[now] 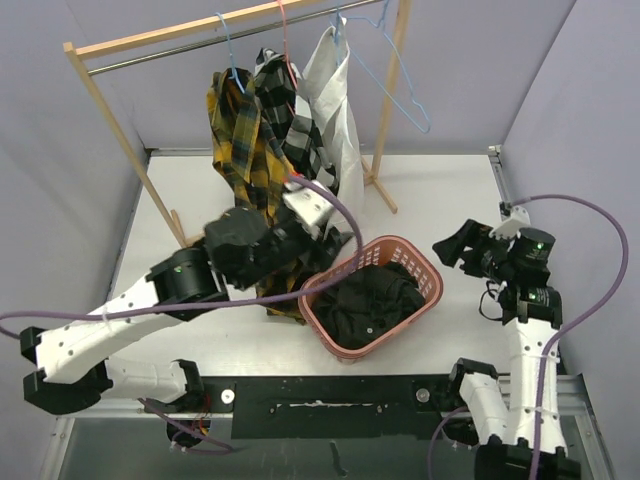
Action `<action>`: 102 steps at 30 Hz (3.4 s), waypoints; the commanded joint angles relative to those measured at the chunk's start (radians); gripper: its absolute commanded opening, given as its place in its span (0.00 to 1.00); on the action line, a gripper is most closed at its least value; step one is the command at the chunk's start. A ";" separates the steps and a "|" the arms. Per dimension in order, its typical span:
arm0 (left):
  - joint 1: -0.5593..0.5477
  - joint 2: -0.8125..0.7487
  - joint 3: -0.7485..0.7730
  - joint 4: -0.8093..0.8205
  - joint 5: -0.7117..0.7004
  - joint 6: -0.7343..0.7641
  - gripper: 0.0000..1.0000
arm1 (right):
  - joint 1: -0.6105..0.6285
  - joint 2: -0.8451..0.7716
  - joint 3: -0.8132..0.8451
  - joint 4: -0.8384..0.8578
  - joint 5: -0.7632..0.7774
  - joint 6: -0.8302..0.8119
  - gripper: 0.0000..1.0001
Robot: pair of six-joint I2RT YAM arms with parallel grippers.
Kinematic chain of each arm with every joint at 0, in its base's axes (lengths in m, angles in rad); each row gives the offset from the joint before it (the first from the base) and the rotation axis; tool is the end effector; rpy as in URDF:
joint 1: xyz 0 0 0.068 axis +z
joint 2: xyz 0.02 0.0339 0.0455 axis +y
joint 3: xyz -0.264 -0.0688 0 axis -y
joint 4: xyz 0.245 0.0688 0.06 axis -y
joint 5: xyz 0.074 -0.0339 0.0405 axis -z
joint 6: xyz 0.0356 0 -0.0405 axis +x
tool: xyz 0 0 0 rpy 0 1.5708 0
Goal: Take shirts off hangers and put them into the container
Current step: Adjust the shirt in the bin, then pick up the hanger from the clothesline.
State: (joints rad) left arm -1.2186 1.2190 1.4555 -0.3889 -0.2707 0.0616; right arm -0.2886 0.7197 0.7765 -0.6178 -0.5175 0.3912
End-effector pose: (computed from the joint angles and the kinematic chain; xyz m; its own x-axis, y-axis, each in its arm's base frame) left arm 0.0987 -0.2409 0.4606 -0.0022 0.1780 -0.9840 0.8149 0.5706 0.1014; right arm 0.1503 -0.0262 0.3055 -0.5303 0.5031 -0.6824 0.0519 0.8227 0.5662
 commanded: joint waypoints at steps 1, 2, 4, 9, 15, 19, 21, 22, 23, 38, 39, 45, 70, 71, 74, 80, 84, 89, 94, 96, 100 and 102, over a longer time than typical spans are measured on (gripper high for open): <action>0.154 -0.012 0.093 -0.079 -0.015 -0.017 0.61 | 0.182 0.096 0.222 0.030 0.079 -0.046 0.74; 0.201 -0.005 0.116 -0.111 0.052 -0.045 0.61 | 0.236 0.129 0.282 0.011 0.113 -0.063 0.74; 0.267 0.014 0.157 -0.164 0.113 -0.060 0.61 | 0.350 0.195 0.436 -0.032 0.218 -0.097 0.74; 0.420 0.050 0.241 -0.215 0.165 -0.073 0.61 | 0.566 0.400 0.807 -0.114 0.404 -0.181 0.74; 0.630 -0.028 0.163 -0.124 0.285 -0.154 0.60 | 0.645 0.680 1.285 -0.245 0.407 -0.281 0.70; 0.652 -0.109 -0.001 -0.020 0.312 -0.169 0.60 | 0.662 0.799 1.505 -0.269 0.364 -0.293 0.69; 0.652 -0.143 -0.068 0.038 0.333 -0.165 0.60 | 0.669 0.850 1.573 -0.278 0.328 -0.286 0.68; 0.652 -0.156 -0.092 0.060 0.339 -0.165 0.60 | 0.677 0.876 1.602 -0.281 0.318 -0.284 0.68; 0.652 -0.167 -0.108 0.075 0.341 -0.169 0.59 | 0.693 0.894 1.620 -0.280 0.318 -0.287 0.67; 0.651 -0.278 -0.225 0.124 0.325 -0.155 0.59 | 0.880 1.034 1.702 -0.235 0.484 -0.305 0.67; 0.652 -0.279 -0.226 0.125 0.327 -0.155 0.59 | 0.880 1.041 1.703 -0.232 0.489 -0.303 0.67; 0.651 -0.291 -0.244 0.140 0.330 -0.157 0.59 | 0.881 1.073 1.661 -0.181 0.526 -0.303 0.50; 0.651 -0.330 -0.274 0.163 0.360 -0.149 0.72 | 0.830 1.036 1.581 -0.070 0.681 -0.332 0.00; 0.651 -0.331 -0.274 0.166 0.368 -0.149 0.72 | 0.831 1.037 1.592 -0.066 0.685 -0.336 0.00; 0.651 -0.342 -0.284 0.179 0.378 -0.145 0.72 | 0.832 1.022 1.595 -0.032 0.697 -0.349 0.00; 0.651 -0.371 -0.322 0.217 0.366 -0.141 0.72 | 0.842 0.950 1.520 0.114 0.744 -0.378 0.00; 0.651 -0.362 -0.320 0.213 0.370 -0.141 0.72 | 0.843 0.940 1.540 0.137 0.754 -0.391 0.00; 0.651 -0.359 -0.323 0.217 0.365 -0.144 0.72 | 0.845 0.938 1.584 0.146 0.749 -0.412 0.00; 0.651 -0.356 -0.326 0.221 0.369 -0.142 0.72 | 0.846 0.939 1.641 0.114 0.747 -0.436 0.00; 0.651 -0.355 -0.327 0.222 0.374 -0.138 0.73 | 0.846 0.921 1.641 0.100 0.743 -0.436 0.00; 0.651 -0.348 -0.316 0.227 0.408 -0.132 0.80 | 0.846 0.856 1.594 0.063 0.724 -0.428 0.00; 0.652 -0.342 -0.303 0.224 0.428 -0.128 0.82 | 0.846 0.813 1.548 0.031 0.715 -0.426 0.00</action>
State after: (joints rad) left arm -0.5694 0.8696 1.1213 -0.2295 0.1070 -0.0830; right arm 0.5514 1.6726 2.3447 -0.6613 0.2077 -0.0223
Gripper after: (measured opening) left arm 0.800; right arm 0.062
